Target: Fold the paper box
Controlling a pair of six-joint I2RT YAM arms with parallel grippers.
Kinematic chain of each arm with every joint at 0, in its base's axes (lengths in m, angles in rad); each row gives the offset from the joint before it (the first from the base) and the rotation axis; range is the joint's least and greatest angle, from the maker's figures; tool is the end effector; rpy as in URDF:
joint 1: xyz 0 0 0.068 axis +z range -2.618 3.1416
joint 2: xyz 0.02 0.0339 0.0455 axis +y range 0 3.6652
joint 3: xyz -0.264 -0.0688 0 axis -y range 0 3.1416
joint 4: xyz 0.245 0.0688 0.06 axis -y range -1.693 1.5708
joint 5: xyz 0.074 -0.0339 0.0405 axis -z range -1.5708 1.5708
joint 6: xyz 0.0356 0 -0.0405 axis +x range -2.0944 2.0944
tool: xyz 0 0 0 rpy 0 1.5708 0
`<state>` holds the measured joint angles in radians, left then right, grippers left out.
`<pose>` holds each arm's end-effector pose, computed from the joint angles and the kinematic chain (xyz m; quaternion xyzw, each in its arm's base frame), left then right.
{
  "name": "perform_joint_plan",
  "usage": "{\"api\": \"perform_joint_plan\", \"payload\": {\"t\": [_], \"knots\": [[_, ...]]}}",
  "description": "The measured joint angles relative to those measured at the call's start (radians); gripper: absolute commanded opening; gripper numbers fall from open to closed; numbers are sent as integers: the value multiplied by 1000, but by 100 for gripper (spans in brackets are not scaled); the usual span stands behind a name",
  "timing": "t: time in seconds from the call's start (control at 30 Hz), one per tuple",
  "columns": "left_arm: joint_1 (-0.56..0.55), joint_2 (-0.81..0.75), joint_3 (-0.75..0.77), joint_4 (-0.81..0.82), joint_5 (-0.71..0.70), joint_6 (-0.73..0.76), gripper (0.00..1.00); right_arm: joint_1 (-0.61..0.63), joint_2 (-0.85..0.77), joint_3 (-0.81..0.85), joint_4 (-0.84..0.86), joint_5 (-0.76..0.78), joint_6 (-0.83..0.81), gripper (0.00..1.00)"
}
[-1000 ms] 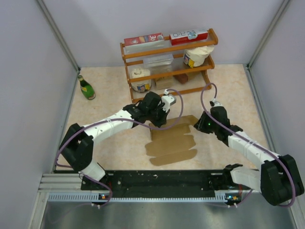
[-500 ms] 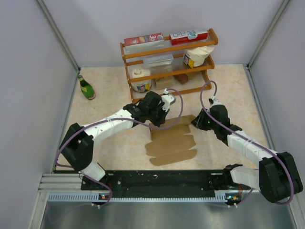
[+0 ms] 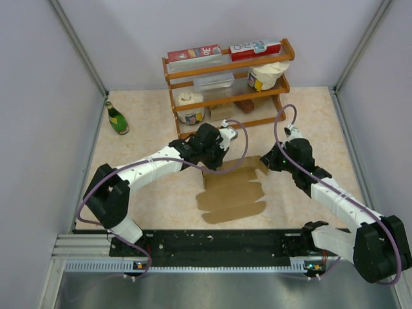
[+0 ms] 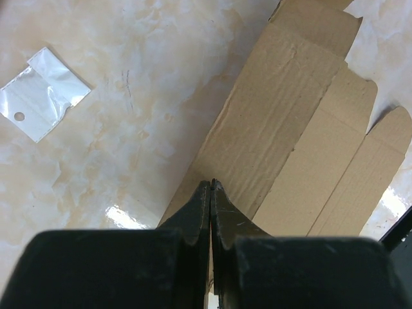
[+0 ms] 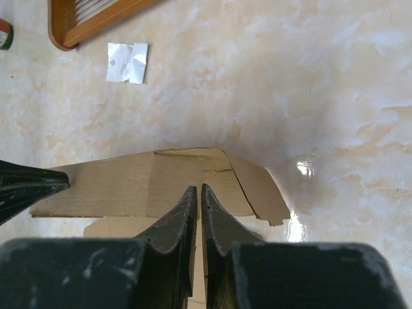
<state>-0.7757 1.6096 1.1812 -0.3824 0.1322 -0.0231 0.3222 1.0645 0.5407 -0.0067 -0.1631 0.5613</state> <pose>0.2490 -0.2507 0.2509 0.3633 0.8528 -0.2004 0.3171 0.2147 0.0778 0.2186 0.0630 0.8635 0.2757 0.4176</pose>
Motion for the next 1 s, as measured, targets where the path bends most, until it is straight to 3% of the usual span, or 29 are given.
{"api": "perform_joint_plan", "payload": {"t": [1.0], "knots": [[6,-85,-24,-2,-79,1,0,-1,-65,38,-115,117,-117,0]]}}
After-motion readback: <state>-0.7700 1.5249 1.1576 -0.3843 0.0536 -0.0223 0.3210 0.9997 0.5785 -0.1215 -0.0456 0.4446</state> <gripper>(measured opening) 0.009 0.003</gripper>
